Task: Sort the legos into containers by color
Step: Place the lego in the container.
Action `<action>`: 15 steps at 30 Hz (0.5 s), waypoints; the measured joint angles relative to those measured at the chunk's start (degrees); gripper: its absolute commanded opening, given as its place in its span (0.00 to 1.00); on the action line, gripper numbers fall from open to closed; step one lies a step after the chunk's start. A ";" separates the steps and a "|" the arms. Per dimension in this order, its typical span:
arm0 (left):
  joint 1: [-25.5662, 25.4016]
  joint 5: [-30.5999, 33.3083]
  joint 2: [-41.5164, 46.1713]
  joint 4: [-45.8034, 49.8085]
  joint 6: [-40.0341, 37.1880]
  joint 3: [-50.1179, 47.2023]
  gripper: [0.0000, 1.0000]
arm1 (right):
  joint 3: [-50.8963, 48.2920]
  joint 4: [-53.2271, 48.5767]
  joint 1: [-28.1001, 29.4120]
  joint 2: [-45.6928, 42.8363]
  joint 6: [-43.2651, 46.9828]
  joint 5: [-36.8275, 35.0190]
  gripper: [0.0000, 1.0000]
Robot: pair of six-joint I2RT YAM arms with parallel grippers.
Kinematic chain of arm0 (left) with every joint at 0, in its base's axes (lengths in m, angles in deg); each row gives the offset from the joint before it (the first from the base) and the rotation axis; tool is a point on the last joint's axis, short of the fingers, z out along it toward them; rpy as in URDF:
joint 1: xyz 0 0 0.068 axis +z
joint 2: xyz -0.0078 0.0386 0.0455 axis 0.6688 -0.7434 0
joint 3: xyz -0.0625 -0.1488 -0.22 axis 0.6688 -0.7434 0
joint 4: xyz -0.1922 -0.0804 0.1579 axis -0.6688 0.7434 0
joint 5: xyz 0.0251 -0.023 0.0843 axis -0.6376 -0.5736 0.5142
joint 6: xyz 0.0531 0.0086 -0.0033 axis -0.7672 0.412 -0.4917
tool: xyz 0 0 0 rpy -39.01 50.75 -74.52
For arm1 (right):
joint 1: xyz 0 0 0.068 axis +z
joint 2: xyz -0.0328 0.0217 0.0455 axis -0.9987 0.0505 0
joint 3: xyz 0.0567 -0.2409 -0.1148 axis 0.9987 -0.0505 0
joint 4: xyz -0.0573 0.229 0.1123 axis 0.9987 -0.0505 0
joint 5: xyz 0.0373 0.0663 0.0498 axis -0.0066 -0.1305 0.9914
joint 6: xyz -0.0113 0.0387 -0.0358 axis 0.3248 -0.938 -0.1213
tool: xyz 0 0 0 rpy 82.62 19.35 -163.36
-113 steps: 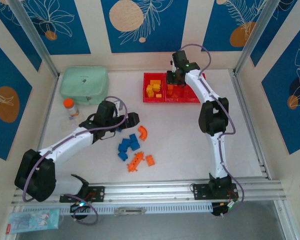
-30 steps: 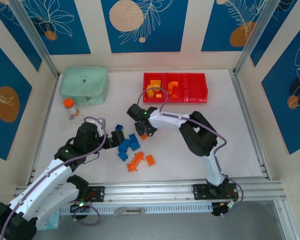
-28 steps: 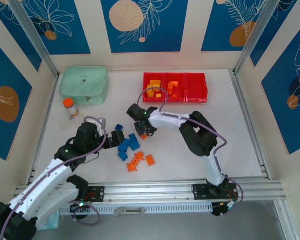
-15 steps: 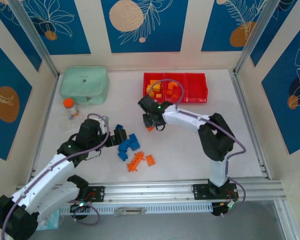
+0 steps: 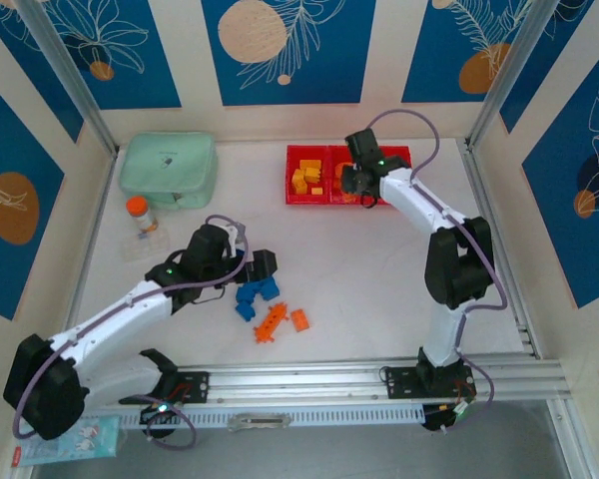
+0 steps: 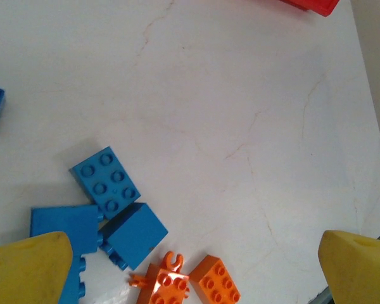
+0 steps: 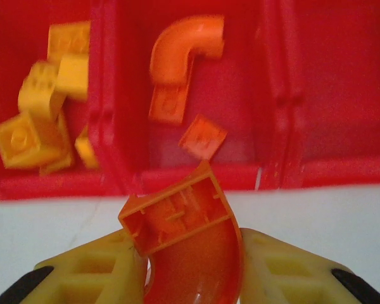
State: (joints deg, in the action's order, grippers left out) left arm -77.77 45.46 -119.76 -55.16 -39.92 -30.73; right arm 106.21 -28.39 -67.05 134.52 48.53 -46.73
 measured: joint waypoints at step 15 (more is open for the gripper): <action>-0.02 0.63 -12.31 -4.44 -0.72 8.44 0.99 | 27.45 -3.48 -4.70 22.36 6.86 2.08 0.60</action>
State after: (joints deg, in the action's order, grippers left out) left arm -77.79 46.09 -132.07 -59.60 -40.64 -22.29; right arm 133.66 -31.87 -71.75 156.88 55.39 -44.66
